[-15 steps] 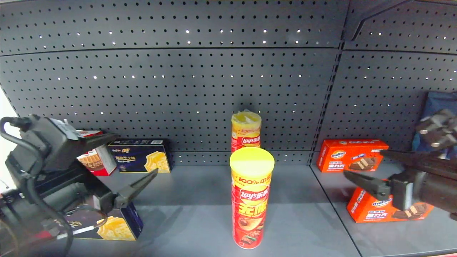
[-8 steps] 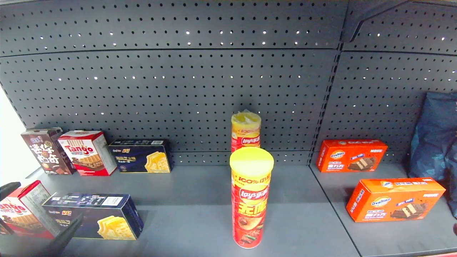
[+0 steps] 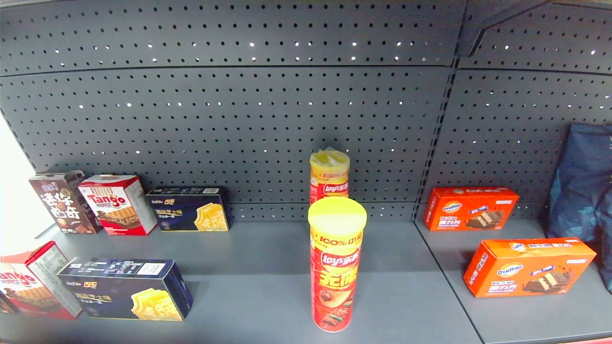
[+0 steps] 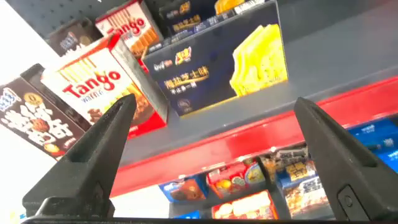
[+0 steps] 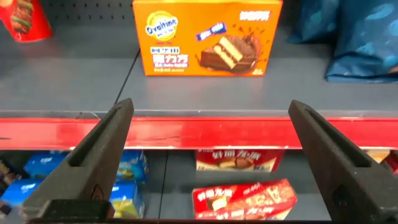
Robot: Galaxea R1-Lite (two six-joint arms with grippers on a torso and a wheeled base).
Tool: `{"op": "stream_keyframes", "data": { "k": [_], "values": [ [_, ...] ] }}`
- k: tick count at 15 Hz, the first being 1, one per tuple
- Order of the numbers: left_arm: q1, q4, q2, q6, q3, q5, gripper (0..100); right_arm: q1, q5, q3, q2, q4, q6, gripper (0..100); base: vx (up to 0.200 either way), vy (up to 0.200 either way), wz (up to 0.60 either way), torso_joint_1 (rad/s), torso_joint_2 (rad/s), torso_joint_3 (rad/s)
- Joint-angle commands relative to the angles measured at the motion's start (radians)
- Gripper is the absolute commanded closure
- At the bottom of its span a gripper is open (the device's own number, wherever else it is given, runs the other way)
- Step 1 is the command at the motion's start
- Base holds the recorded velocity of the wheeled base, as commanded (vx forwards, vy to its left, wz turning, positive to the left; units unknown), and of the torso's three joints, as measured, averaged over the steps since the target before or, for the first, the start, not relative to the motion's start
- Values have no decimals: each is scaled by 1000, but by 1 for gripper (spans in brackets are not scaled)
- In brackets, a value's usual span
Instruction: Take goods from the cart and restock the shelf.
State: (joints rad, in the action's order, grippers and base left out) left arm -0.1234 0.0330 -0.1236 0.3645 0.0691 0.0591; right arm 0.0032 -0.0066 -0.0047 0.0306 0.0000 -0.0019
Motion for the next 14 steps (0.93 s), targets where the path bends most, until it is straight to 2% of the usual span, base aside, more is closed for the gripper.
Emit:
{"op": "stream_keyframes", "data": {
  "k": [1,7,8,9,10,11,13,14],
  "values": [
    [1,73,35,-9,-69,4,0,-2,0,5,-31,0,-1,0,0,0,0,0,0,0],
    [1,38,35,-71,-69,-1,0,-2,2,5,-31,2,-1,0,0,0,0,0,0,0],
    [1,36,35,-90,-69,-28,0,-2,2,5,-31,0,-1,0,0,0,0,0,0,0],
    [1,35,35,-110,-69,-82,0,-2,2,5,-31,2,-1,0,0,0,0,0,0,0],
    [1,31,35,-148,-69,-165,0,-2,2,5,-31,2,-1,0,0,0,0,0,0,0],
    [1,21,35,-165,-69,-203,0,-2,2,5,-31,2,-1,0,0,0,0,0,0,0],
    [-1,-47,35,-216,-65,-249,0,-2,2,5,-31,2,-1,0,0,0,0,0,0,0],
    [-10,-48,35,-223,-63,-249,0,-2,2,5,-31,2,-1,0,0,0,0,0,0,0]
  ]
}}
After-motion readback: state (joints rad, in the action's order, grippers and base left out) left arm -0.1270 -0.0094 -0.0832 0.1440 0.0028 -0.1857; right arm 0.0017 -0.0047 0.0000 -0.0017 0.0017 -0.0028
